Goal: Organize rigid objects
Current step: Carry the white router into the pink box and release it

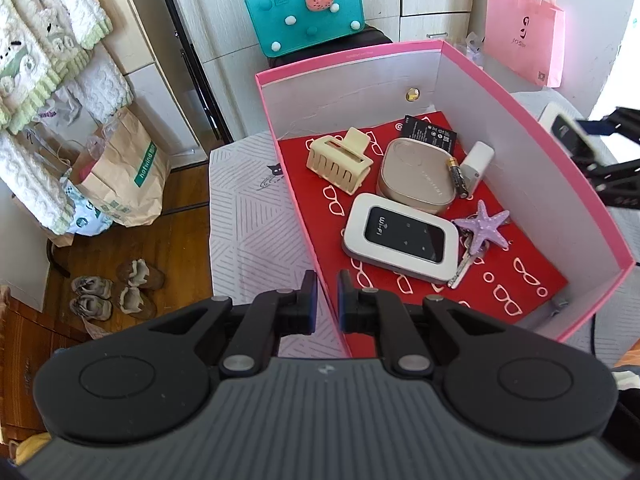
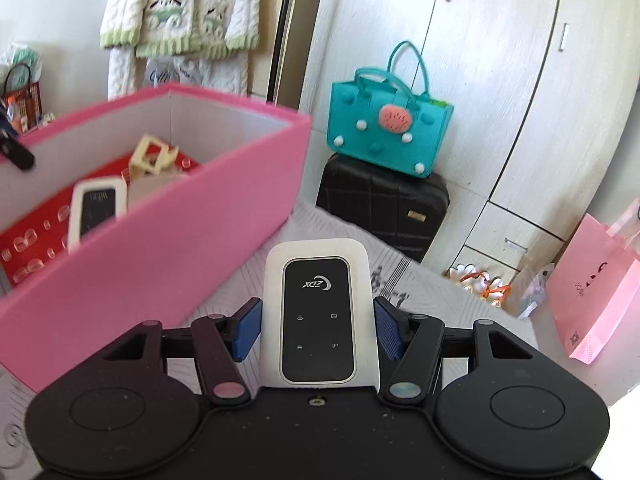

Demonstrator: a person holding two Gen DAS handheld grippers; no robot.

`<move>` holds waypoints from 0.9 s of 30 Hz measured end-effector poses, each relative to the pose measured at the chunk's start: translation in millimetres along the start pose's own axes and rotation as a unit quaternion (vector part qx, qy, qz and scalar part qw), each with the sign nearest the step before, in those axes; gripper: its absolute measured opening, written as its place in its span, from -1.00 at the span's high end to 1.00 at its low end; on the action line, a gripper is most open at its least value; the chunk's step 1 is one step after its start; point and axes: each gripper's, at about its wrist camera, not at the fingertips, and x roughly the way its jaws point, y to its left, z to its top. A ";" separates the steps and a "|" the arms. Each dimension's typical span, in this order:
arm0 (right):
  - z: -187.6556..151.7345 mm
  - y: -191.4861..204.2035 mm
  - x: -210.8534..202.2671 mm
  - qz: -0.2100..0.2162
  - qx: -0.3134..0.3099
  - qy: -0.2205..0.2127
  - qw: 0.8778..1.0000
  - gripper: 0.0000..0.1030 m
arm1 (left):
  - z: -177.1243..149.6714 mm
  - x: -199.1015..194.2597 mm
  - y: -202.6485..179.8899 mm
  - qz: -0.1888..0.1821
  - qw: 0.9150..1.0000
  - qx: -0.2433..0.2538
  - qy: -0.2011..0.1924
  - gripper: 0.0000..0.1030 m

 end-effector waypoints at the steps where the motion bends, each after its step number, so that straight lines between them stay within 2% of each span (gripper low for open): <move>1: 4.1 -0.8 -5.2 -0.002 0.005 -0.007 1.000 -0.25 | 2.1 1.8 -0.2 0.002 1.000 0.000 0.000 0.82; 5: 24.0 -5.0 -24.0 0.014 0.036 -0.026 0.999 -0.25 | 13.4 11.8 0.8 0.010 1.000 0.000 0.005 0.82; 12: 68.5 4.5 -33.2 0.098 0.076 -0.015 0.992 -0.25 | 23.0 21.2 -2.0 0.027 1.000 0.005 0.010 0.82; 18: 105.4 41.2 -15.4 0.132 0.015 -0.012 0.991 -0.25 | 19.8 20.0 -4.0 0.033 0.999 0.007 0.004 0.82; 27: 147.5 66.7 54.9 0.106 -0.092 0.026 0.990 -0.25 | 17.5 18.5 -2.9 0.029 1.000 0.009 -0.004 0.82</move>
